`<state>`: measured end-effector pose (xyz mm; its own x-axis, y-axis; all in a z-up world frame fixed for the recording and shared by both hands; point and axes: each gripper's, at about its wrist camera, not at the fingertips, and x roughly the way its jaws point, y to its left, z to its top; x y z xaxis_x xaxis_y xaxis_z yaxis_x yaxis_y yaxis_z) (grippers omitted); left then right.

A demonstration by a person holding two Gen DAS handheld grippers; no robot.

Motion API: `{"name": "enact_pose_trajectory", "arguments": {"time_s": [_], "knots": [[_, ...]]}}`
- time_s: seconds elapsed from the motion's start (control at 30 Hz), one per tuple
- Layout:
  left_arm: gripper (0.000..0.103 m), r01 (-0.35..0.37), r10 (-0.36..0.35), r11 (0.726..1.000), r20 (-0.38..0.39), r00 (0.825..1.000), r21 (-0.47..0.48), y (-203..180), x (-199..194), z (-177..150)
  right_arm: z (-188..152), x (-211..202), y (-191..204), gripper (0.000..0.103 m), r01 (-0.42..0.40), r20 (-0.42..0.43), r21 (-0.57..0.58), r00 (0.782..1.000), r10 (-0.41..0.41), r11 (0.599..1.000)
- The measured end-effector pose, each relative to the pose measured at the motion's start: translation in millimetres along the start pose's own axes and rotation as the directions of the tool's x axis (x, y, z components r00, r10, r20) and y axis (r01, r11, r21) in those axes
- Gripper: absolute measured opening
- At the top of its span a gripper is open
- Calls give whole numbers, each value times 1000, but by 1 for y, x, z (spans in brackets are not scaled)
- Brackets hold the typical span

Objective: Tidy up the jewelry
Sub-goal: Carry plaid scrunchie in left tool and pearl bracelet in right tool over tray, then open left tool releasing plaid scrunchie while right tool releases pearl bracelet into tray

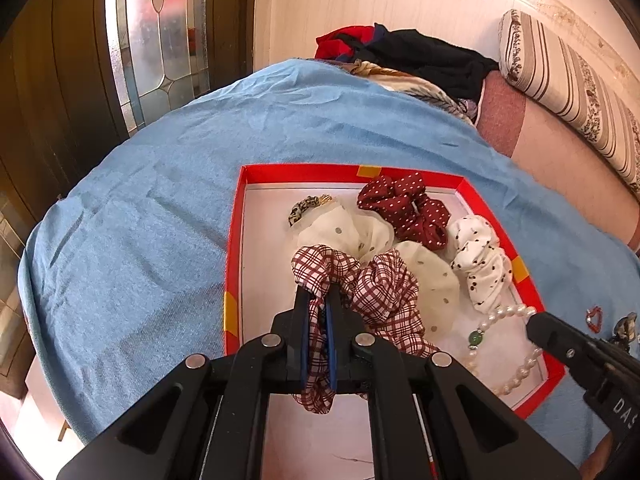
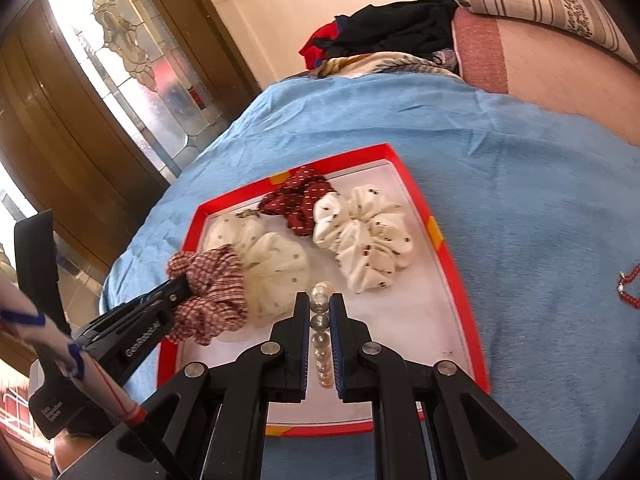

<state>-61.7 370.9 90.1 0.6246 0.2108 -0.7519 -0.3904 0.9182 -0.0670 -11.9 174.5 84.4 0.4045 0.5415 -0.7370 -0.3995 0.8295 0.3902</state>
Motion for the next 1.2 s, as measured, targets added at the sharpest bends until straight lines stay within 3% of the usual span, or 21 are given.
{"name": "enact_pose_trajectory", "arguments": {"time_s": [0.47, 0.83, 1.0, 1.2], "knots": [[7, -32, 32, 999, -16, 999, 5, -2, 5, -3, -3, 16, -28, 10, 104, -15, 16, 994, -104, 994], [19, -37, 37, 999, -6, 999, 7, -4, 5, -2, -6, 30, -40, 10, 146, -45, 18, 988, -145, 989], [31, -45, 45, 999, 8, 999, 1, -3, 3, -1, -8, 31, -40, 11, 144, -51, 20, 988, -143, 989], [34, -49, 49, 999, 16, 999, 10, -6, 2, -1, -9, 29, -39, 11, 148, -51, 10, 988, -148, 989]]}}
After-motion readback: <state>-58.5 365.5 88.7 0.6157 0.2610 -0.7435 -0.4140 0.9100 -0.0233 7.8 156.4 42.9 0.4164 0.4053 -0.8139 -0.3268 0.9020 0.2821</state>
